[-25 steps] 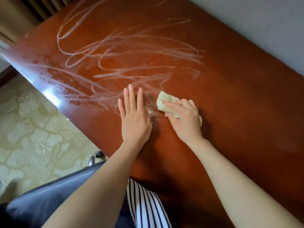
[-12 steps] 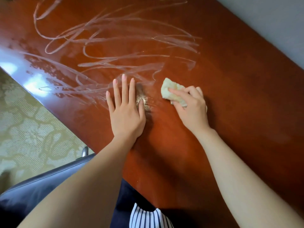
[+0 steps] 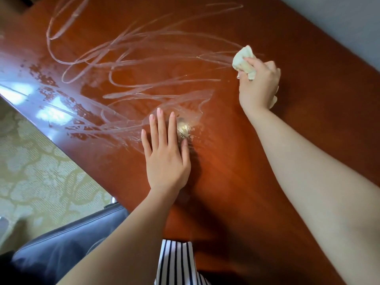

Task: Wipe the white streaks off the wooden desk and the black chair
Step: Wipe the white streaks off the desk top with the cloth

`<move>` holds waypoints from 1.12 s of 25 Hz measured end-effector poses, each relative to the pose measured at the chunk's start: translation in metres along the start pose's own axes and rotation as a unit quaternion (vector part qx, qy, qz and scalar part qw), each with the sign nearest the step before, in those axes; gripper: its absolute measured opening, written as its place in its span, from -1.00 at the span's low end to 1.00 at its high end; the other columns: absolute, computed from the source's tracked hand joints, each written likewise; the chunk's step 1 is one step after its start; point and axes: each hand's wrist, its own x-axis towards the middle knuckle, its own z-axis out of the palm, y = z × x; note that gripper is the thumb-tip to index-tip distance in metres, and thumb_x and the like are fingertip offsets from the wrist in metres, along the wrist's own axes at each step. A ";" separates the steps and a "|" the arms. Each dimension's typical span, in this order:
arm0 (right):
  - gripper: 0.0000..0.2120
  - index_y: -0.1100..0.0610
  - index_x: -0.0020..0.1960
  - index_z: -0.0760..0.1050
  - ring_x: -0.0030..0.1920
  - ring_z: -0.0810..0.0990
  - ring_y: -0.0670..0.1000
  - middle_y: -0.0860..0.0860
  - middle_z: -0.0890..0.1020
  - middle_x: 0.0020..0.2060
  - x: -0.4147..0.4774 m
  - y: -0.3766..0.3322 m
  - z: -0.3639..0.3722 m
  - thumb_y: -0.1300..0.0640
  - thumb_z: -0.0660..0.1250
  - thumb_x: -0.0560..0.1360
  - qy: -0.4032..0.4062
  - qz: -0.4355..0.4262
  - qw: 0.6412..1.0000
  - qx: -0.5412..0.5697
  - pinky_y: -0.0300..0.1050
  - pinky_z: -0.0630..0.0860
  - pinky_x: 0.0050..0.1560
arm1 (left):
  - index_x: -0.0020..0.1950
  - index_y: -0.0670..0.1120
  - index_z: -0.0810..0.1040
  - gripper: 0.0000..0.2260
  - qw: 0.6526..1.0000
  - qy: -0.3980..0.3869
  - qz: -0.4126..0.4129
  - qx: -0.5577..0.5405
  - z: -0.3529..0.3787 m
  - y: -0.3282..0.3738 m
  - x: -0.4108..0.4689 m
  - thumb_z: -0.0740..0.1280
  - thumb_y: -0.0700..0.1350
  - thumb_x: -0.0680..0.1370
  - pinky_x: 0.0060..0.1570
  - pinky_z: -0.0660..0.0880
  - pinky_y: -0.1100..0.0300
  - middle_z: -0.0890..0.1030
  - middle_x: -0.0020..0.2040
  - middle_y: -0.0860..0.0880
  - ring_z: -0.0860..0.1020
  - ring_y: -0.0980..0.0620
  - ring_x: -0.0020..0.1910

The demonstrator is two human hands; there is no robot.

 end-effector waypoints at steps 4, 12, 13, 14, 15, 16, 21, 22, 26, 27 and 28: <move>-0.70 0.06 0.15 0.60 0.00 0.46 0.16 0.10 0.56 -0.10 -0.038 0.000 -0.007 0.16 0.37 0.43 -0.069 -0.111 0.991 0.019 -0.01 0.43 0.02 | 0.57 -0.05 -0.02 -0.48 1.000 0.001 0.001 -0.013 -0.002 0.001 -0.001 -0.03 0.02 0.63 0.49 -0.23 0.01 -0.09 0.58 -0.09 -0.16 -0.05 0.55; -0.72 0.01 -0.01 0.67 -0.16 0.39 -0.05 -0.03 0.52 -0.28 -0.127 0.005 -0.021 0.21 0.50 0.30 -0.219 -0.291 0.926 0.096 -0.41 0.23 -0.10 | 0.57 -0.07 -0.11 -0.35 0.999 0.004 0.009 -0.047 -0.006 0.002 -0.003 -0.01 -0.09 0.48 0.50 -0.23 -0.01 -0.10 0.57 -0.14 -0.17 -0.08 0.55; -0.71 0.00 0.01 0.66 -0.16 0.37 -0.10 -0.06 0.52 -0.27 -0.126 0.009 -0.027 0.20 0.50 0.30 -0.251 -0.298 0.915 0.102 -0.44 0.24 -0.08 | 0.57 -0.07 -0.11 -0.33 0.999 0.002 0.011 -0.050 -0.007 0.002 -0.004 -0.01 -0.09 0.45 0.50 -0.22 -0.03 -0.10 0.57 -0.14 -0.18 -0.08 0.55; -0.69 0.00 0.02 0.66 -0.16 0.34 -0.14 -0.09 0.51 -0.27 -0.121 0.015 -0.033 0.21 0.51 0.30 -0.281 -0.303 0.905 0.104 -0.42 0.26 -0.06 | 0.57 -0.08 -0.10 -0.31 0.999 0.000 0.011 -0.052 -0.007 0.002 -0.004 -0.02 -0.08 0.44 0.50 -0.22 -0.03 -0.10 0.57 -0.14 -0.18 -0.07 0.55; -0.68 -0.01 0.02 0.66 -0.17 0.33 -0.16 -0.12 0.50 -0.26 -0.115 0.020 -0.038 0.23 0.51 0.30 -0.306 -0.305 0.896 0.100 -0.34 0.31 -0.05 | 0.57 -0.08 -0.10 -0.30 0.999 -0.002 0.007 -0.053 -0.008 0.003 -0.004 -0.03 -0.08 0.42 0.50 -0.22 -0.03 -0.11 0.57 -0.14 -0.19 -0.07 0.55; -0.67 -0.02 0.02 0.66 -0.16 0.33 -0.17 -0.15 0.49 -0.25 -0.108 0.025 -0.041 0.24 0.50 0.30 -0.323 -0.304 0.892 0.094 -0.22 0.38 -0.07 | 0.57 -0.08 -0.11 -0.30 0.999 -0.003 0.003 -0.054 -0.008 0.003 -0.004 -0.04 -0.08 0.42 0.50 -0.23 -0.02 -0.12 0.57 -0.13 -0.20 -0.06 0.54; -0.62 0.02 0.08 0.63 -0.13 0.44 -0.01 -0.07 0.51 -0.22 -0.068 0.034 -0.046 0.28 0.50 0.30 -0.288 -0.288 0.911 0.064 -0.04 0.48 -0.12 | 0.57 -0.07 -0.13 -0.30 0.998 -0.012 -0.001 -0.058 -0.009 0.004 -0.003 -0.04 -0.07 0.42 0.49 -0.27 0.02 -0.15 0.57 -0.12 -0.23 -0.04 0.54; -0.63 0.03 0.09 0.63 -0.13 0.45 0.02 -0.02 0.53 -0.22 -0.057 0.030 -0.042 0.27 0.50 0.31 -0.268 -0.271 0.923 0.058 -0.06 0.45 -0.12 | 0.57 -0.07 -0.13 -0.30 0.998 -0.012 -0.001 -0.059 -0.009 0.004 -0.003 -0.04 -0.07 0.42 0.49 -0.27 0.01 -0.14 0.57 -0.12 -0.22 -0.05 0.54; -0.70 0.01 0.11 0.62 0.00 0.50 0.08 0.06 0.61 -0.09 -0.022 -0.001 -0.014 0.14 0.44 0.38 -0.157 -0.111 0.981 0.038 -0.25 0.31 -0.05 | 0.57 -0.05 -0.15 -0.27 0.998 -0.015 -0.002 -0.066 -0.009 0.002 -0.003 -0.01 -0.09 0.40 0.49 -0.26 0.00 -0.15 0.57 -0.12 -0.23 -0.05 0.54; -0.72 0.00 0.12 0.62 0.02 0.51 0.07 0.06 0.62 -0.07 -0.019 -0.011 -0.005 0.13 0.42 0.40 -0.125 -0.069 0.989 0.035 -0.24 0.34 0.00 | 0.57 -0.06 -0.14 -0.27 0.997 -0.013 -0.002 -0.070 -0.009 0.002 -0.003 -0.01 -0.09 0.40 0.49 -0.26 0.00 -0.16 0.57 -0.12 -0.23 -0.05 0.54; -0.73 0.00 0.11 0.63 0.04 0.51 0.07 0.06 0.63 -0.06 -0.020 -0.021 0.002 0.14 0.39 0.42 -0.098 -0.032 0.994 0.033 -0.19 0.37 0.04 | 0.57 -0.06 -0.14 -0.27 0.997 -0.012 -0.002 -0.076 -0.009 0.002 -0.003 0.00 -0.09 0.39 0.49 -0.26 0.00 -0.16 0.57 -0.13 -0.23 -0.05 0.54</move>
